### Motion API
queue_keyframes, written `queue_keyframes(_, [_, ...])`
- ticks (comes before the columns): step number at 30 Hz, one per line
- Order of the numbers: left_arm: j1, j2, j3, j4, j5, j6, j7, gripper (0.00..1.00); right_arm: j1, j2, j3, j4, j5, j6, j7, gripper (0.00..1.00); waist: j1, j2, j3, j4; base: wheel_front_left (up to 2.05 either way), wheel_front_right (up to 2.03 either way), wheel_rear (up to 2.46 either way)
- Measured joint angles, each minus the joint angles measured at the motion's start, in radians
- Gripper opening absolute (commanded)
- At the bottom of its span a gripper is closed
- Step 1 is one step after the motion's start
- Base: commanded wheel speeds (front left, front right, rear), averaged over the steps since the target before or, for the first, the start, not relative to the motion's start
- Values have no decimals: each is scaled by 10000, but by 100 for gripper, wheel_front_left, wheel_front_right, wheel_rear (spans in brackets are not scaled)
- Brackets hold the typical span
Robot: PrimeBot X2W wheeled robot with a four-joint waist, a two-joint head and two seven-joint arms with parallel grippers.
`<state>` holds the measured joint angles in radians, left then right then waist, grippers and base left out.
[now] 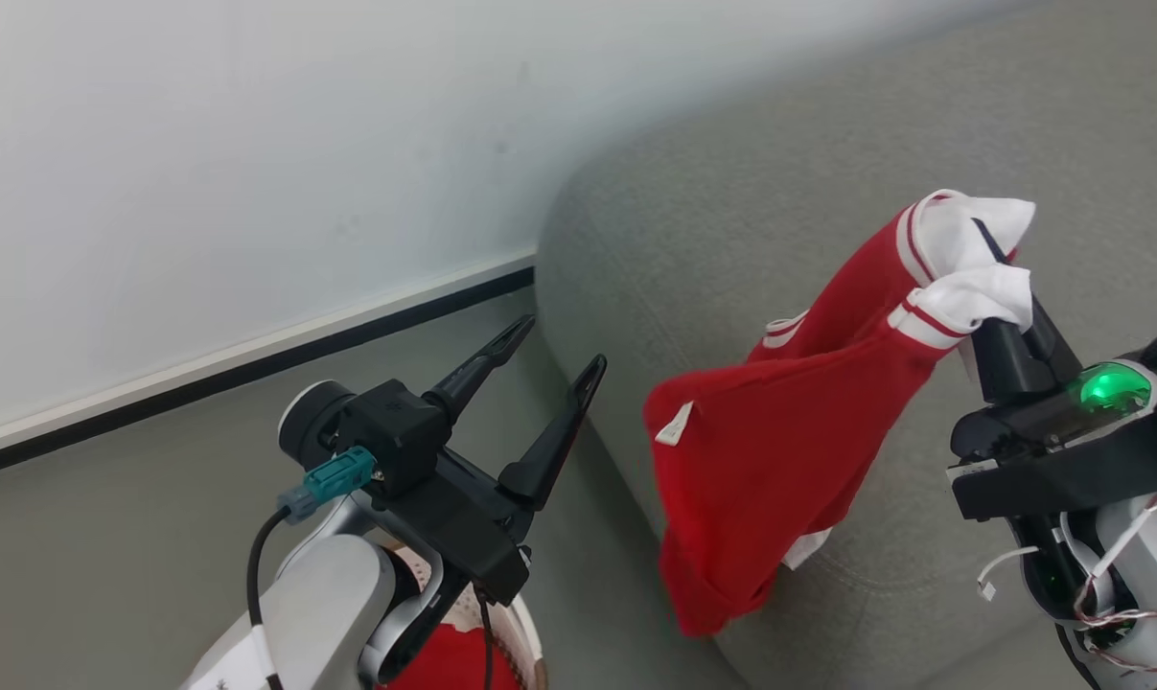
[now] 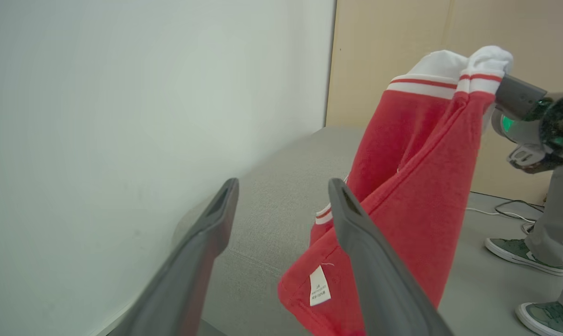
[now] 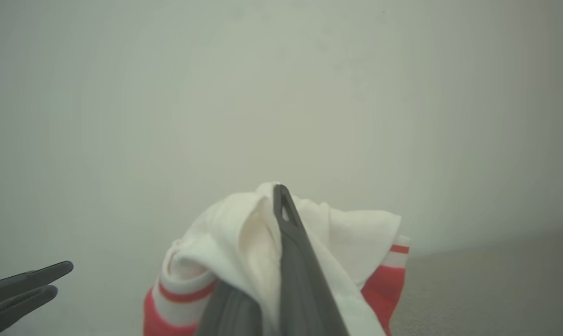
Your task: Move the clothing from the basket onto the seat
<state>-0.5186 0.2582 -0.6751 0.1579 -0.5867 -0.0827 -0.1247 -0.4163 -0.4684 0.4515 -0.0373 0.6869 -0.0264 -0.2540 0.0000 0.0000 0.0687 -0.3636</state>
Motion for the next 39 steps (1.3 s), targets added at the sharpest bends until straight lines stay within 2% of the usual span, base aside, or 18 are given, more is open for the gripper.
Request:
queue_keyframes(11, [-29, 48, -17, -111, 192, 48, 182, 100, 640, -75, -857, -1091, -288, -180, -21, 0, 0, 0, 509, -1017, 0, 0, 0])
queue_keyframes(23, [-265, -50, -184, -90, 205, 33, 366, 100, 884, 33, -1526, -1848, -451, -161, -27, 0, 0, 0, 927, -1183, 0, 0, 0])
queue_keyframes(28, [-314, -15, -257, -190, 261, 25, 533, 100, -75, -31, -1820, -2004, -330, 182, -27, 0, 0, 0, 1157, -1088, 0, 0, 0])
queue_keyframes(35, [-519, 109, -362, -391, 305, -31, 740, 100, -2235, -612, -2245, -1532, 15, 855, 94, 0, 1, 1, 1581, -888, 0, 0, 0])
queue_keyframes(39, [-619, 199, -399, -614, 347, -59, 882, 100, -3462, -1204, -2642, -895, 82, 976, 439, 0, 1, 1, 1875, -723, 0, 0, 0])
